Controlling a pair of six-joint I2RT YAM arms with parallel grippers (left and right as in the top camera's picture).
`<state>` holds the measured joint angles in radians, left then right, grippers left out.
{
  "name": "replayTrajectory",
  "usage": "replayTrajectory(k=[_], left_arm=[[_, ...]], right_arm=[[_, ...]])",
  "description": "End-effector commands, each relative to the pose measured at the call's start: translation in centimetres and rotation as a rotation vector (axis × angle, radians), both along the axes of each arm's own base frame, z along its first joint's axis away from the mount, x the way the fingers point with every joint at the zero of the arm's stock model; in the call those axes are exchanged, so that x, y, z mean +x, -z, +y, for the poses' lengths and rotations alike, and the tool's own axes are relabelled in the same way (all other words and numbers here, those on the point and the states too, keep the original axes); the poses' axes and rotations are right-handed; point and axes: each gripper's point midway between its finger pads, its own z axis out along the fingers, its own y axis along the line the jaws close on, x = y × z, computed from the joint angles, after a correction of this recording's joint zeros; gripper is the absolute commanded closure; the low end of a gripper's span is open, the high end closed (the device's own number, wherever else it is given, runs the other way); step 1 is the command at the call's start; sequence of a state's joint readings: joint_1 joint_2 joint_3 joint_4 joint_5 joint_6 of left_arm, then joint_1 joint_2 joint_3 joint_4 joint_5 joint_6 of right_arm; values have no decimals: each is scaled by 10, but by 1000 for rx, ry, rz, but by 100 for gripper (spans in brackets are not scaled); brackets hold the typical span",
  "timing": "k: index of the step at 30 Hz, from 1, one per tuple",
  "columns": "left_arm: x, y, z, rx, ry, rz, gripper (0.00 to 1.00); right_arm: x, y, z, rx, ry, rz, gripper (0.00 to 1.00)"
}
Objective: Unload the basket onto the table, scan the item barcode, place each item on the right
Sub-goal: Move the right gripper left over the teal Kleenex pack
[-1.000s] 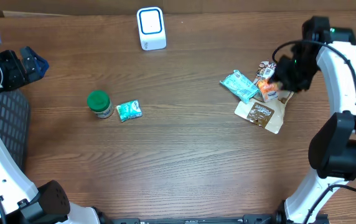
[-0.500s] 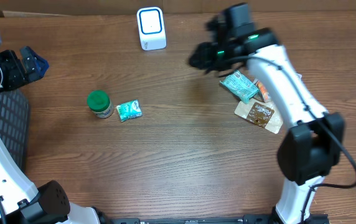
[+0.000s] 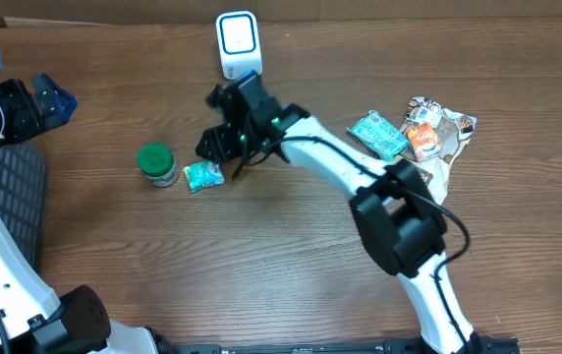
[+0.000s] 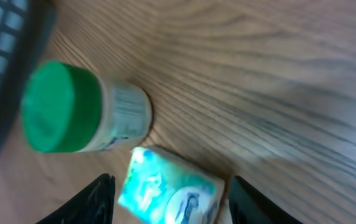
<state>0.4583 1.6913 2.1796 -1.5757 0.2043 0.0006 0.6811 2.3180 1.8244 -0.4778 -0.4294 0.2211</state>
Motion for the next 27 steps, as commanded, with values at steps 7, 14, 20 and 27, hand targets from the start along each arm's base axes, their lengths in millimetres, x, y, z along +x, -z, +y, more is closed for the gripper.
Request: replayTrajectory(k=[7,14,20,27], left_arm=[[2,2,2,7,11,6,1],[2,2,2,7,12,5,0],[2,2,2,7,12,5,0],[2,2,2,7,11,6,0]], right_arm=[[12,28,1,-59,0,-92,50],[11,43,-11,-143,-6,-101,54],[5,52,-19,-192,-34,-94,55],[6,67,-51,-366,28,-83,55]])
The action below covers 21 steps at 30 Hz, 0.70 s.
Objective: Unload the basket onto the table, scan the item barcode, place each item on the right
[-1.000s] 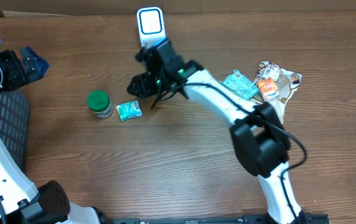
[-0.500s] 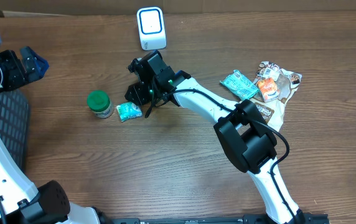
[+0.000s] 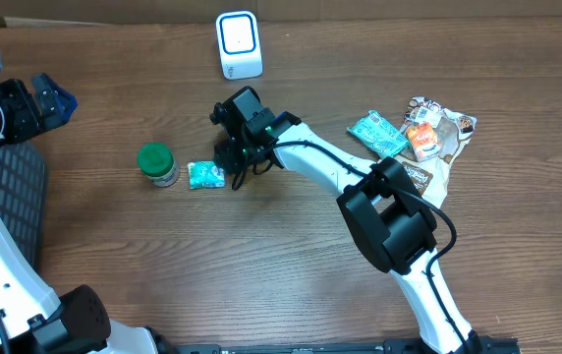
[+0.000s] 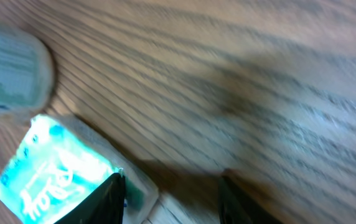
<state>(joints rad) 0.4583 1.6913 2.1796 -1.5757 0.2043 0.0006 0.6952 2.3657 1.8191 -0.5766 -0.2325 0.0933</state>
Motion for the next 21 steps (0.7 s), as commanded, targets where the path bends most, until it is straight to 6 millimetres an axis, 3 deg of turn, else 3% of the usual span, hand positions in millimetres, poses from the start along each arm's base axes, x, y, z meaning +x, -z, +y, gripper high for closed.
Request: replayTrajectory(k=[1,11,18,21], left_arm=[[2,2,2,7,12,5,0],[2,2,1,7,12,5,1],[2,2,1,7,12,5,1],[2,2,1,7,12,5,0]], right_arm=[[4,16,-27,-151,45,-14,55],[-37,-12,-60,-308,125,224,51],[-69,-20,-46,-215,124,415,46],[-70,-20,-44,-211,84,406,56]])
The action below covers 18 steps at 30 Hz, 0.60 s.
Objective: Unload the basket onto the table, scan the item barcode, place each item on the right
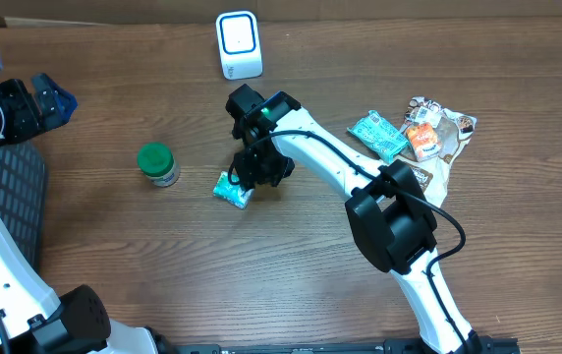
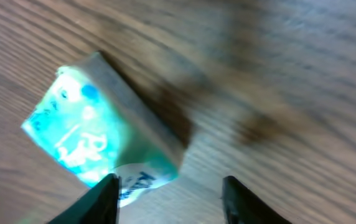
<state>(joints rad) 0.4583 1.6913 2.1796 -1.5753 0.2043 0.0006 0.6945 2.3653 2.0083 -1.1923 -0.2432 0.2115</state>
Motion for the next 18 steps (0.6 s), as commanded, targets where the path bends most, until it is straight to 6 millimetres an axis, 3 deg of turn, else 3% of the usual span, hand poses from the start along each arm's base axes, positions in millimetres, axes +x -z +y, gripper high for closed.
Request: replayTrajectory(k=[1,5,11,18], left_arm=[[2,2,1,7,12,6,1],[2,2,1,7,12,6,0],[2,2,1,7,12,6,0],[2,2,1,7,12,6,0]], right_arm=[[-3,-2,12,55,-30,21,60],[-4,-2,24,82,-143,-34,82],[17,1,24,-21,-224,-218,88],[1,-10,53,20,-437,-286,92]])
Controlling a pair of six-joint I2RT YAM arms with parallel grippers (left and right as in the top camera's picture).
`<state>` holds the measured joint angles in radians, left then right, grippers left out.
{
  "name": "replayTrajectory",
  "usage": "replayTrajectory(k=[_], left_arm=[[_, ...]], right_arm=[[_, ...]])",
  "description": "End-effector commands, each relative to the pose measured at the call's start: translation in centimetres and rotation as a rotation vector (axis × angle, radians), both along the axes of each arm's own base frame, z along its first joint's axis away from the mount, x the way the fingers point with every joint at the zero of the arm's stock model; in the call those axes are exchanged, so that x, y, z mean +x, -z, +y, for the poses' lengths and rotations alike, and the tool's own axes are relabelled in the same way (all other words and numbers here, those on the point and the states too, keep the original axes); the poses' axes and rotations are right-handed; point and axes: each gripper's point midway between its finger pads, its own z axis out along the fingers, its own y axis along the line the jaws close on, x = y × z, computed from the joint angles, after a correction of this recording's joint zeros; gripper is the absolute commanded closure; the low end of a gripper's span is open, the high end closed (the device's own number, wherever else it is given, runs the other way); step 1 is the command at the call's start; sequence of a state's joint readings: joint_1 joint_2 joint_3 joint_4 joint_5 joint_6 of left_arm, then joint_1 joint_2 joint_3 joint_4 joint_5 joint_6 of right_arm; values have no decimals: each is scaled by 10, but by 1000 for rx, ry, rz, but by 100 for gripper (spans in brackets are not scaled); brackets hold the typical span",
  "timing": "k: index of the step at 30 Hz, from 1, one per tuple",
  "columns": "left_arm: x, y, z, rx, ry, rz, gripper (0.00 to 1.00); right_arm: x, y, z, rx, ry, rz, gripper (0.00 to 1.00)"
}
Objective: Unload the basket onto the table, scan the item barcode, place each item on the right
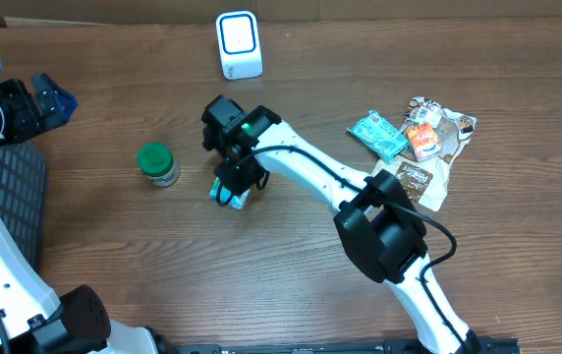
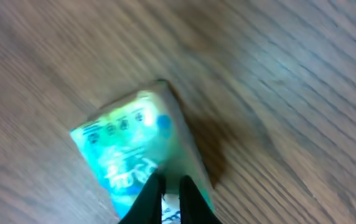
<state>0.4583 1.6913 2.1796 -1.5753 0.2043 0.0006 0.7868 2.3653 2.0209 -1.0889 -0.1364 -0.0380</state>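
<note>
A small teal packet (image 1: pixel 221 193) lies on the wooden table (image 1: pixel 291 275), right of a green-lidded jar (image 1: pixel 156 163). My right gripper (image 1: pixel 232 184) is down on it. In the right wrist view the two dark fingers (image 2: pixel 154 190) stand almost together, pinching the near edge of the packet (image 2: pixel 128 146); right gripper (image 2: pixel 170 182). The white scanner (image 1: pixel 239 44) stands at the back of the table. My left gripper (image 1: pixel 45 101) hangs at the far left, away from everything; its jaws cannot be made out.
A pile of snack packets (image 1: pixel 417 133) lies at the right. A black mesh basket (image 1: pixel 14 202) sits at the left edge, under the left arm.
The right gripper's fingers stood wide apart on either side of the teal packet; now they are closed on its edge. The wrist has shifted a little left. The packet stays about where it was.
The right gripper hovered open over the teal packet, which lay against the jar. It stayed open low over the packet. Later the packet lay farther right and nearer the front, apart from the jar, between the open fingers. Now the fingers are shut on it.
</note>
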Motion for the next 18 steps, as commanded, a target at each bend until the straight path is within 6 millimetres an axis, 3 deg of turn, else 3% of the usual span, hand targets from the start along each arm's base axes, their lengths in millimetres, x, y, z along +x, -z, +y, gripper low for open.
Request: replayTrajectory(k=[1,6,10,14,18], left_arm=[[2,2,1,7,13,6,1],[2,2,1,7,12,6,0],[2,2,1,7,12,6,0],[2,2,1,7,12,6,0],[2,2,1,7,12,6,1]], right_arm=[[-2,-10,22,8,-151,-89,94],[-1,-26,36,-10,-175,-173,95],[-13,-34,45,16,-201,-147,94],[-41,-27,52,68,-278,-39,94],[-51,-7,52,71,-299,-11,93]])
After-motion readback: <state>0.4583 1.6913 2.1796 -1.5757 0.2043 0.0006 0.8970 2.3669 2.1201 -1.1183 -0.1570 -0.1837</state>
